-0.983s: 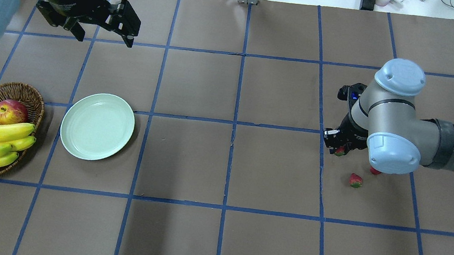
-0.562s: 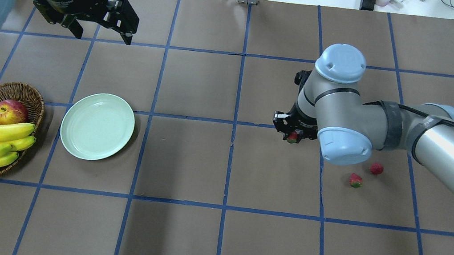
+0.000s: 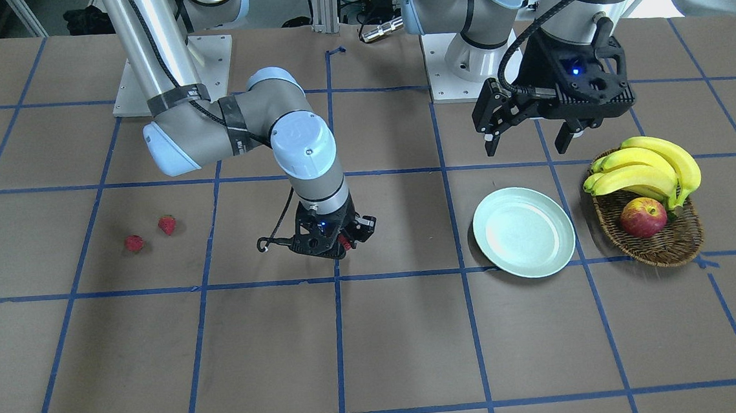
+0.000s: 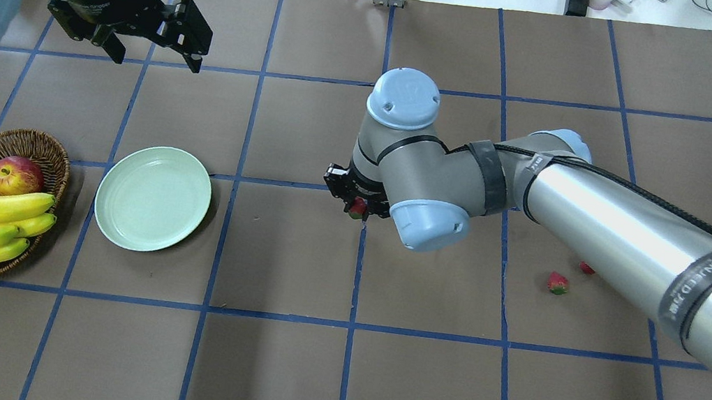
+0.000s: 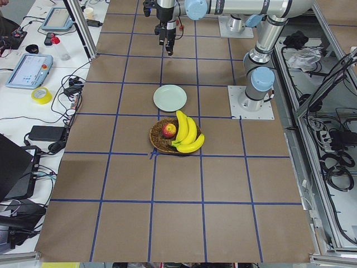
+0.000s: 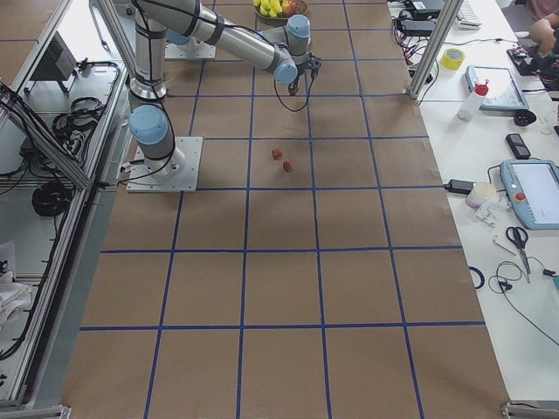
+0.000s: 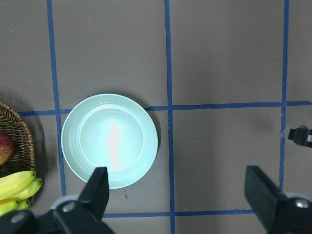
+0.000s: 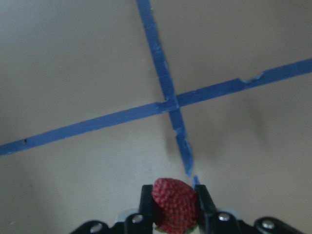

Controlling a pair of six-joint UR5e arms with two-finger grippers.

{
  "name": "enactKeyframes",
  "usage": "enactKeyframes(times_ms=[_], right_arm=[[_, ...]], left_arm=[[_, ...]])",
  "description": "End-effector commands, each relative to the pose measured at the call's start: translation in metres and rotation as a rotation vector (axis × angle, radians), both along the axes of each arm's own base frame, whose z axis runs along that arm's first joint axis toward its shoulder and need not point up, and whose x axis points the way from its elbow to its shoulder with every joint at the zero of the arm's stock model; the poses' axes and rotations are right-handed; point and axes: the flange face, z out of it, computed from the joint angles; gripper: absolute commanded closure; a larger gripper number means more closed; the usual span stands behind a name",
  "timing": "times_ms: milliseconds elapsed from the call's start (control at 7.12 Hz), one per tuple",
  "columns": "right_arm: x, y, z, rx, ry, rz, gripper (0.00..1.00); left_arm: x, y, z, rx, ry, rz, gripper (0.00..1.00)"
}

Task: Collect all strawberries into plate
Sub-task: 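Carry the strawberry with the right gripper toward the table middle and release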

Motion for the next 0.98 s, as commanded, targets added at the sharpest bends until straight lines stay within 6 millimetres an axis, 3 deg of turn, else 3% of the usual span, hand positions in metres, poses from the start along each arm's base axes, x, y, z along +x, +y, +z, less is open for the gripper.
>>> enactKeyframes(times_ms=[0,140,281,562,702,843], right_arm=[[0.017,0.002,-0.015,0.018,0.02,0.004,0.69],[0.013,0.008,-0.026,0.032,0.038,0.033,0.19],[0.009,0.011,-0.03,0.034,0.067,0.039,0.0],[0.003,0.003,-0.01,-0.02,0.091,0.127,0.0],[-0.017,-0.002,0.007,-0.04,0.139,0.186,0.0],[-0.054,-0.014,0.023,-0.012,0.148,0.196,0.0]], left_arm=[[0.004,0.001,0.001,0.001,-0.002,0.007,0.0],[0.004,0.003,0.002,0.003,-0.001,0.007,0.0],[0.004,0.003,0.003,0.003,-0.001,0.008,0.0],[0.004,0.003,-0.001,0.015,0.0,0.008,0.0],[0.004,0.003,-0.01,0.032,-0.002,0.007,0.0],[-0.001,0.007,-0.017,0.045,0.015,0.014,0.0]])
